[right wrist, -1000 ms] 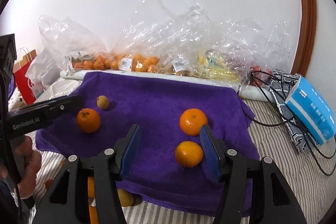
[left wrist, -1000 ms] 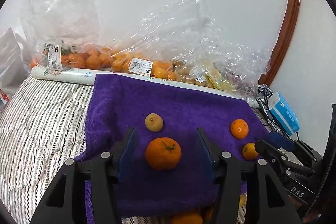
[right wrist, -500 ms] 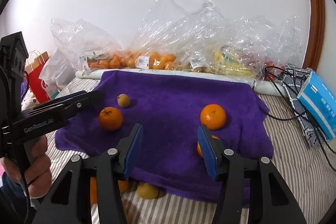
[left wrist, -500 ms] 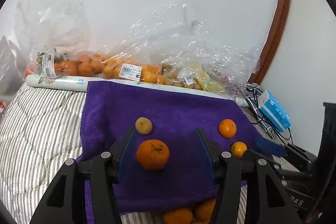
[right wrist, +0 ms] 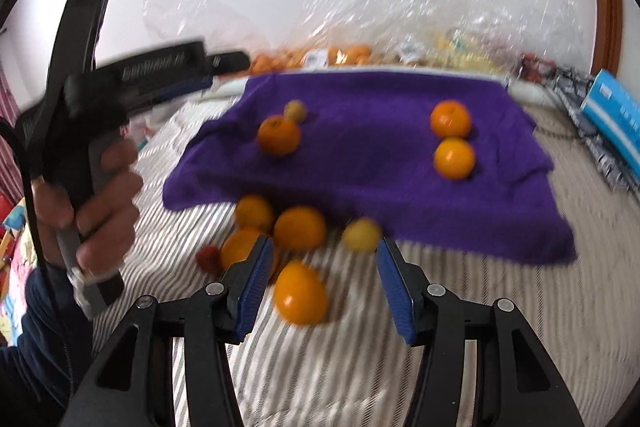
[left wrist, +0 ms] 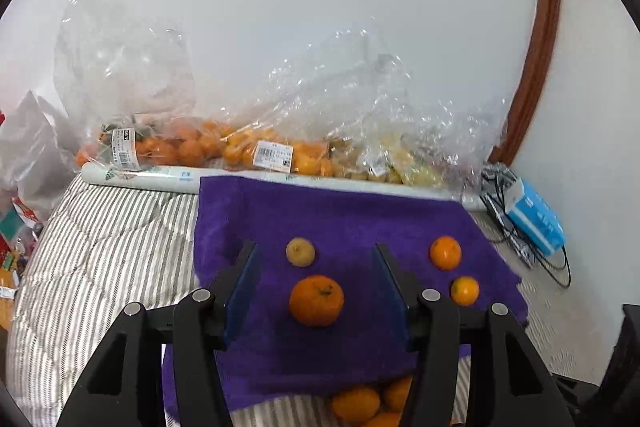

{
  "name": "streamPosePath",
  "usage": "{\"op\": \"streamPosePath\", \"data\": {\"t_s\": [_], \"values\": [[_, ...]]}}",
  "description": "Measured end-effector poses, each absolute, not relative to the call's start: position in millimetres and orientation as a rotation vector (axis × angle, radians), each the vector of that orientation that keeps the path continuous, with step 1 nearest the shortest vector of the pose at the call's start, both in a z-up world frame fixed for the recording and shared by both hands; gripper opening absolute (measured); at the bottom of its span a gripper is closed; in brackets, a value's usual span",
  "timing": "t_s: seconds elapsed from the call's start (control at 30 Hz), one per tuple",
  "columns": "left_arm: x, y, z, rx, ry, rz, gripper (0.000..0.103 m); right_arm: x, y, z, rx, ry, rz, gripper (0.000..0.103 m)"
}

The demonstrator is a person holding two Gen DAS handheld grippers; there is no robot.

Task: Organize fruits
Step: 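Pull both tools back from the towel toward the loose fruits, then grasp an orange with the right tool while the left tool grasps the small red fruit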

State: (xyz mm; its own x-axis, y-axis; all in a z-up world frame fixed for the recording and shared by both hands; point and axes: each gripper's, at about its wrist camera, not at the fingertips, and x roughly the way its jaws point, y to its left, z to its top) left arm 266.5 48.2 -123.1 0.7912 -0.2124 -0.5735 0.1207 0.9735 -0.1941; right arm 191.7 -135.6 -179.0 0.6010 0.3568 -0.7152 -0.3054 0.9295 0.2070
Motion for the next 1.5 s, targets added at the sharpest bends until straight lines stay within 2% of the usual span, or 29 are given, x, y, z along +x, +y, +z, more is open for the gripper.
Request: {"op": "streamPosePath", "data": {"t_s": [0.1,0.17,0.2,0.23,0.4,0.73,1.03,1.17,1.3,1.43,1.5], "values": [[253.1,53.1,-123.9,-0.117,0.657,-0.167,0.054,188.8,-126.0,-189.6,0.056,0.861,0.394,0.053],[242.1,59.3,-126.0,-0.1,0.67,-0.15,0.054,189.5,-118.8,-197.7,0.039,0.888,0.394,0.044],[236.4,62.4,-128.2,-0.096,0.684,-0.149,0.054,190.4,-115.1,-201.8,0.025,0.905,0.394,0.034],[230.2,65.6,-131.3,-0.095,0.705,-0.155,0.054,190.3,-110.3,-207.3,0.002,0.928,0.393,0.033],[201.7,73.5,-149.1,-0.101,0.775,-0.166,0.054,177.5,-113.2,-204.3,-0.013,0.891,0.376,0.033],[174.1,44.4,-195.5,-0.067,0.895,-0.22,0.054,153.7,-187.8,-193.9,0.061,0.827,0.255,0.033],[174.2,34.3,-205.3,-0.106,0.872,-0.171,0.054,146.7,-199.6,-202.9,0.064,0.821,0.299,0.033],[175.9,30.4,-205.7,-0.117,0.866,-0.153,0.045,145.5,-196.3,-202.4,0.051,0.808,0.314,0.033],[178.3,29.6,-206.1,-0.126,0.865,-0.154,0.031,142.6,-194.5,-200.3,0.041,0.79,0.329,0.033],[179.1,29.7,-206.2,-0.139,0.864,-0.174,0.023,144.2,-196.3,-201.1,0.053,0.798,0.33,0.033],[178.3,30.2,-205.9,-0.147,0.861,-0.182,0.023,144.6,-197.8,-201.3,0.061,0.799,0.331,0.033]]}}
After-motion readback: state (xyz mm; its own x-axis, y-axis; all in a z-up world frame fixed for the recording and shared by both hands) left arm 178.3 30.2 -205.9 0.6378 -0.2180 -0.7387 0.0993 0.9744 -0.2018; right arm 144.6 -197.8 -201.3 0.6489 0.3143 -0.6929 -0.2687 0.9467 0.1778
